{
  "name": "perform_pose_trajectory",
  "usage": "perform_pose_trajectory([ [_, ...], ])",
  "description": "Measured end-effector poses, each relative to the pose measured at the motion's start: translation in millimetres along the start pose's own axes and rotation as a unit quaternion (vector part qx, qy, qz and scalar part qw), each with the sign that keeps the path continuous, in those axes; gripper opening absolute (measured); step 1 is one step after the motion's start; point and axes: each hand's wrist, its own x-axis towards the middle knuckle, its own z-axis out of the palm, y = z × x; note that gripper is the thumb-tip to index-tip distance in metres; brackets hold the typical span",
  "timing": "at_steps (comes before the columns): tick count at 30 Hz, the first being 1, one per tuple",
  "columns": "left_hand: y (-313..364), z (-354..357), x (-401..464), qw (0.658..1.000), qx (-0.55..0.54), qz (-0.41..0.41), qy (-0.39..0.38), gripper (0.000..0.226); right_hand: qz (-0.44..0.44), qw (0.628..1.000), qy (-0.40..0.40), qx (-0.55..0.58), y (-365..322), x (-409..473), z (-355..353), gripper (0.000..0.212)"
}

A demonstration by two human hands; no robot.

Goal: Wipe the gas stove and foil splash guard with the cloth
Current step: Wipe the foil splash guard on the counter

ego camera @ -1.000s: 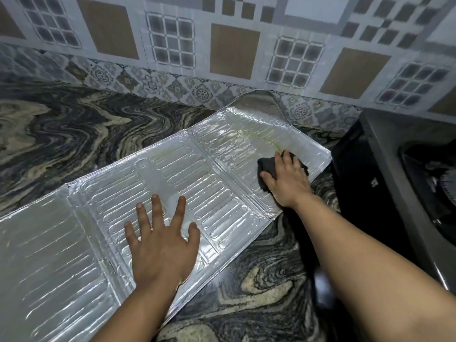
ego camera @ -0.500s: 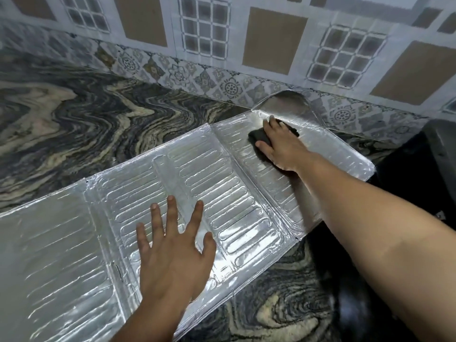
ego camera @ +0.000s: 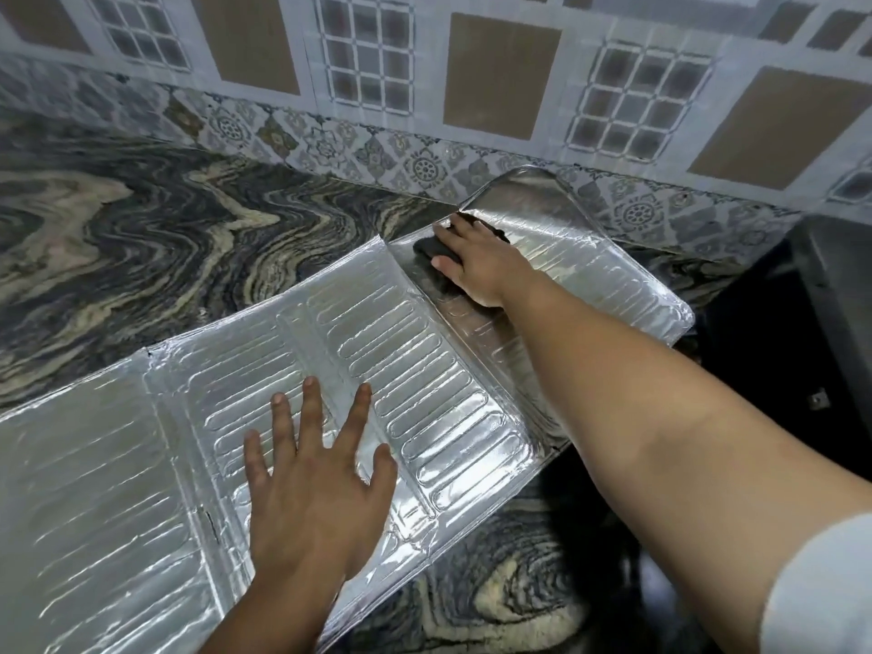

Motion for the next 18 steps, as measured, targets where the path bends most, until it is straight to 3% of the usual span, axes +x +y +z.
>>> perform_pose_trajectory([
  [11,0.2,-1.5,-0.9,1.000,0.008,-0.005,-0.006,0.063,0.173,0.985,0.025,-0.006,70.3,-49.6,-10.6,0.058],
  [18,-1.2,-0.6,-0.6,1.000,-0.002,-0.001,-0.004,0.064,0.264,0.964,0.032,0.011,73.7,-91.2,-11.9,0.054],
])
